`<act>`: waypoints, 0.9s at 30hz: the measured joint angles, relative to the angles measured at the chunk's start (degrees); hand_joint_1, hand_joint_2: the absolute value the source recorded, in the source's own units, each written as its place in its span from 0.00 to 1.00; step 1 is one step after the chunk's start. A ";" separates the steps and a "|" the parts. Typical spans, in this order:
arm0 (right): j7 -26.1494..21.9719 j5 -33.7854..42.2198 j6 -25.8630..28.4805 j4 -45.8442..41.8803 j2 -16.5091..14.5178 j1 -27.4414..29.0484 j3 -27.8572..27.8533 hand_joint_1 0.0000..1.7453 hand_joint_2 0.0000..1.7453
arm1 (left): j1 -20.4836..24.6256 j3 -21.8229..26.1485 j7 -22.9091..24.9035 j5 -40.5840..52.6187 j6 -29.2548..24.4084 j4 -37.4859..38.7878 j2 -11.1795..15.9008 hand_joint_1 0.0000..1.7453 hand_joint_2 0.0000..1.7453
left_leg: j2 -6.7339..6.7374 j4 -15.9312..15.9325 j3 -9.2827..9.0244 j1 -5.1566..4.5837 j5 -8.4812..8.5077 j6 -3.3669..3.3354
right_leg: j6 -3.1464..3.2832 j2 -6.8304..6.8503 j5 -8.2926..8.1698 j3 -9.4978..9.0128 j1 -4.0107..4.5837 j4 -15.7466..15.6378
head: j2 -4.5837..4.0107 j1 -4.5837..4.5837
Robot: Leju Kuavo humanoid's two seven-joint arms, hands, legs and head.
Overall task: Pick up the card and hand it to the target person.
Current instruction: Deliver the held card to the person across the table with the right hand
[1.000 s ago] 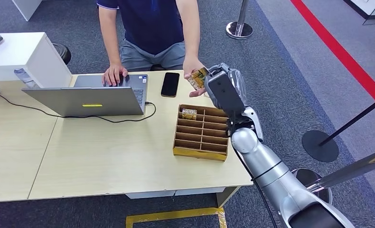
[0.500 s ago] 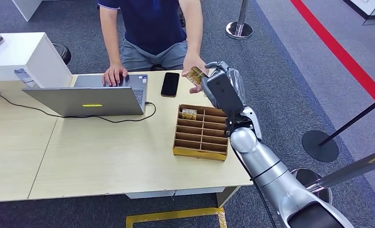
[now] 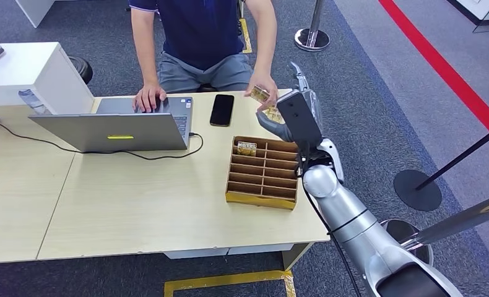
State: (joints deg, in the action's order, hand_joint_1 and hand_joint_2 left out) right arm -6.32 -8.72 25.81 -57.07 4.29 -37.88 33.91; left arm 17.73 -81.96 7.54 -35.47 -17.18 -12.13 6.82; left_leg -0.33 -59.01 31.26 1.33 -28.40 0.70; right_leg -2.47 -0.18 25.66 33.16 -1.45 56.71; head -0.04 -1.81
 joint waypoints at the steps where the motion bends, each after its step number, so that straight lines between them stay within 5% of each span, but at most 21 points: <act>1: 0.00 0.00 0.00 0.00 0.06 0.00 -0.01 0.00 1.00 | 0.00 0.00 0.00 0.00 0.00 0.00 0.00 0.00 0.00 | 0.00 0.00 0.00 0.00 0.00 0.00 | 0.00 0.00 0.00 0.00 0.00 0.00 | 0.00 0.00; 19: 0.63 1.53 0.24 -0.14 1.73 0.09 -1.44 0.00 1.00 | -0.01 0.00 -0.04 -0.31 -0.17 0.00 0.04 0.00 0.00 | 0.00 -0.01 -0.01 0.00 0.00 0.00 | 0.00 0.00 0.00 0.01 0.00 0.00 | 0.00 0.00; 20: 0.90 1.63 0.09 -0.36 2.01 0.25 -1.48 0.00 0.75 | -0.02 0.00 -0.09 -0.52 -0.21 0.00 0.05 0.00 0.00 | 0.00 -0.01 -0.01 0.00 0.00 0.00 | 0.00 0.00 0.00 0.01 0.00 0.00 | 0.00 0.00; 23: 1.54 4.76 -2.10 -1.78 3.15 1.55 -1.95 0.00 0.75 | -0.14 0.00 -0.47 -0.90 -0.28 0.00 0.14 0.00 0.00 | -0.01 -0.01 -0.01 0.00 0.00 0.00 | 0.00 0.01 0.00 0.00 0.00 -0.01 | 0.00 -0.01; 24: 1.39 6.83 -3.37 -2.31 3.51 2.13 -2.31 0.00 1.00 | -0.17 0.00 -0.62 -0.91 -0.28 0.00 0.19 0.00 0.00 | -0.01 -0.01 0.00 -0.01 0.00 0.00 | 0.00 0.01 0.00 0.00 0.00 -0.01 | 0.00 -0.01; 27: -0.01 14.11 -6.99 -3.50 4.45 3.64 -3.61 0.00 1.00 | -0.17 0.00 -1.03 -0.93 -0.27 0.00 0.44 0.00 0.00 | 0.00 -0.01 0.00 -0.01 -0.01 0.00 | 0.00 -0.01 0.00 0.01 0.00 -0.01 | 0.00 -0.01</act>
State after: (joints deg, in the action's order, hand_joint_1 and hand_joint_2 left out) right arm -6.33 5.39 18.82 -60.56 8.74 -34.24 30.30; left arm 17.56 -81.96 6.51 -36.40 -17.45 -12.13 7.26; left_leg -0.33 -59.02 31.26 1.32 -28.40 0.70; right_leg -2.47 -0.18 25.66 33.16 -1.45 56.70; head -0.04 -1.82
